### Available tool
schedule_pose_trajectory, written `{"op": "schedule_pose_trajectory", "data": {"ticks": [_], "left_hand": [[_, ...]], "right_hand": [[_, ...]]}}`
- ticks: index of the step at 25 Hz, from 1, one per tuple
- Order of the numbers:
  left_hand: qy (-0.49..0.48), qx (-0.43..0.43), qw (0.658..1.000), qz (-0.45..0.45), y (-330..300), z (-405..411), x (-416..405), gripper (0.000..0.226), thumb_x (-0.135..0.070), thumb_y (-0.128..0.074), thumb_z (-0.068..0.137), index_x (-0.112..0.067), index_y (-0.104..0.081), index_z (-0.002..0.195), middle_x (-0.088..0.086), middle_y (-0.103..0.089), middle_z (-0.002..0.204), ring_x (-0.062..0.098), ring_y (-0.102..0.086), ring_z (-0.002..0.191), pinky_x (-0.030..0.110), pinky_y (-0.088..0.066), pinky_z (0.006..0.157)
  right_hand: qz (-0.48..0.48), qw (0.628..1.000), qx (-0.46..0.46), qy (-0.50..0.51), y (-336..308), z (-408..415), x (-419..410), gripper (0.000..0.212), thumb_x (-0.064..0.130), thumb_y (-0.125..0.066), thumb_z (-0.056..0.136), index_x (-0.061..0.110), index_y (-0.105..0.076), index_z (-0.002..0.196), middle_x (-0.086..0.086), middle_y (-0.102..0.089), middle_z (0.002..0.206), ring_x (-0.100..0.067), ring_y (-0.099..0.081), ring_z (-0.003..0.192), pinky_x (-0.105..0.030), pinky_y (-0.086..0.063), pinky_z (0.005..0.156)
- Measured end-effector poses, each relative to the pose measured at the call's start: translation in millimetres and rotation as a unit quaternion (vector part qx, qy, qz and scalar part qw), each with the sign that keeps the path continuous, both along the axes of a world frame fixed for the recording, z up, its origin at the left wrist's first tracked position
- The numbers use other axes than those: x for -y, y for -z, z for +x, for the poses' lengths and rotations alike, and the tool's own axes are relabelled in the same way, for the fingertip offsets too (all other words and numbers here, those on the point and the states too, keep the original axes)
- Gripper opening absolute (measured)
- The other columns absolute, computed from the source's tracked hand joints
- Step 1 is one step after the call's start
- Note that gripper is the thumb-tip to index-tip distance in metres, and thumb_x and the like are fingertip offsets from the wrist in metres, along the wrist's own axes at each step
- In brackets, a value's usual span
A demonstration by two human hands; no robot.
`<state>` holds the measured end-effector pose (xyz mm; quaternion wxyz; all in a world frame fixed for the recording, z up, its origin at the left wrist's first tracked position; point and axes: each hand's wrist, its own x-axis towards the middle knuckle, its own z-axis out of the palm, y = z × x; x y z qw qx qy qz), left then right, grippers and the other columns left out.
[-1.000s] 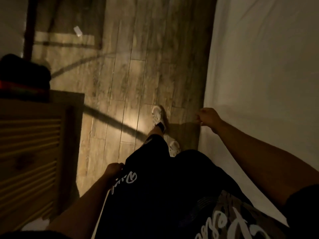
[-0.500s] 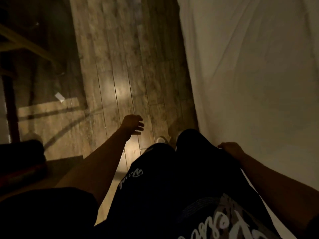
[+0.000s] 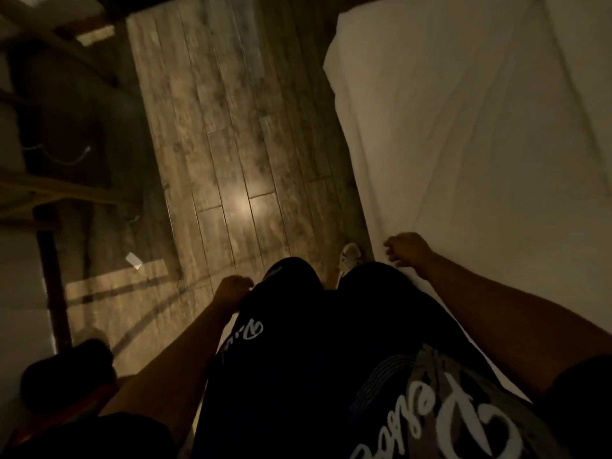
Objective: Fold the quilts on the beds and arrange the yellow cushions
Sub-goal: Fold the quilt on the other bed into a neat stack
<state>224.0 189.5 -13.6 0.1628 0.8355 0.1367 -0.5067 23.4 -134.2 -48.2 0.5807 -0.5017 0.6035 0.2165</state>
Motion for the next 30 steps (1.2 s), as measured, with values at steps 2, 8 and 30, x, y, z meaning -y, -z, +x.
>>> {"op": "schedule_pose_trajectory", "data": {"ticks": [2, 8, 30], "left_hand": [[0.111, -0.001, 0.993, 0.04, -4, 14, -2, 0.054, -0.041, -0.031, 0.097, -0.005, -0.06, 0.126, 0.015, -0.063, 0.126, 0.028, -0.059, 0.118, 0.029, -0.044, 0.094], [0.072, -0.055, 0.992, 0.084, 26, 107, 50, 0.037, -0.019, -0.05, 0.102, 0.006, -0.061, 0.126, 0.025, -0.06, 0.129, 0.035, -0.056, 0.121, -0.003, -0.037, 0.048], [0.09, -0.078, 0.992, -0.031, 1, 627, 496, 0.018, -0.016, -0.051, 0.1, -0.002, -0.063, 0.097, 0.017, -0.063, 0.077, 0.027, -0.059, 0.063, 0.032, -0.047, 0.061]], "right_hand": [[0.004, 0.999, 0.035, -0.024, -18, 60, 28, 0.017, 0.013, -0.059, 0.092, 0.009, -0.059, 0.076, -0.013, -0.061, 0.078, -0.022, -0.056, 0.063, -0.03, -0.047, 0.059], [-0.033, 0.993, 0.072, -0.086, -16, 204, 104, 0.014, 0.019, -0.059, 0.092, 0.01, -0.061, 0.081, -0.011, -0.064, 0.086, -0.024, -0.062, 0.078, -0.038, -0.055, 0.08], [0.028, 0.988, -0.002, 0.15, 20, 490, 378, 0.01, 0.001, -0.057, 0.094, 0.0, -0.065, 0.1, -0.017, -0.062, 0.087, -0.023, -0.06, 0.059, -0.024, -0.05, 0.05]]}}
